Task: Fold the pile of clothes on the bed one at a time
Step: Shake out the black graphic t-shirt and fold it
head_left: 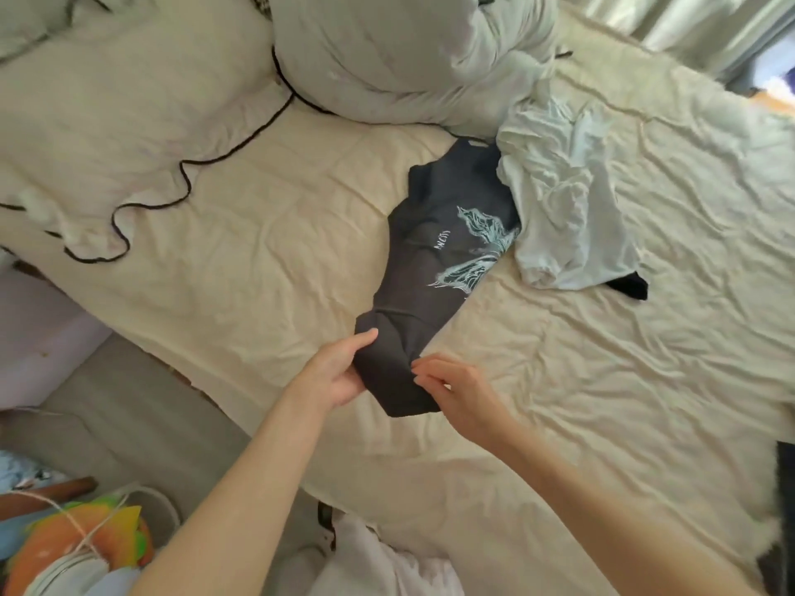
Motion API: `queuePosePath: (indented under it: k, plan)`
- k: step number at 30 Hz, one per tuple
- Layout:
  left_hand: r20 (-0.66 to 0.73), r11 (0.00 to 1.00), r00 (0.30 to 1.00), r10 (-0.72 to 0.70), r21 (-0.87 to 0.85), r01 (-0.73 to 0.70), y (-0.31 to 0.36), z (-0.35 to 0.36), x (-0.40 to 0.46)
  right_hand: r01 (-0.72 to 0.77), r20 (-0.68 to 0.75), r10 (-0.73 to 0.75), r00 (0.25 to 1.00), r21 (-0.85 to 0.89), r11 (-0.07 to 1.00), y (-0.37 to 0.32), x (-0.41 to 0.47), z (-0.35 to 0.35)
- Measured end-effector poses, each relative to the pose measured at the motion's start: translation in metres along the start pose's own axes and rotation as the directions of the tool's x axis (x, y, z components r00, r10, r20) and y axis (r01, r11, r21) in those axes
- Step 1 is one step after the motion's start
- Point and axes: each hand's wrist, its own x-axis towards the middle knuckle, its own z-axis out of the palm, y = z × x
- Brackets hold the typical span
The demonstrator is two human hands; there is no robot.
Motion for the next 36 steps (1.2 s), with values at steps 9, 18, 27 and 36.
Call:
queuePosePath:
  k: [9, 18, 27, 36]
  plan:
    - [0.204, 0.373, 0.75, 0.629, 0.767, -0.522, -0.007, 0.008, -0.124, -0.259, -0.023, 0.265, 0.964, 0.139, 0.956, -0.081, -0.044, -0.04]
    - [0.78, -0.425, 0.291, 0.554, 0.565, -0.707, -0.037, 0.068, -0.214, -0.624, 0.34, 0.525, 0.78, 0.369, 0.689, -0.151, -0.033, -0.138]
    - [0.645, -0.097, 0.461, 0.609, 0.637, -0.764, -0.057, 0.07, -0.204, -0.486, 0.225, 0.432, 0.874, 0.432, 0.76, -0.113, -0.068, -0.147]
    - [0.636, -0.169, 0.443, 0.632, 0.67, -0.723, -0.055, 0.093, -0.18, -0.188, 0.151, 0.114, 0.982, 0.693, 0.696, -0.131, -0.069, -0.227]
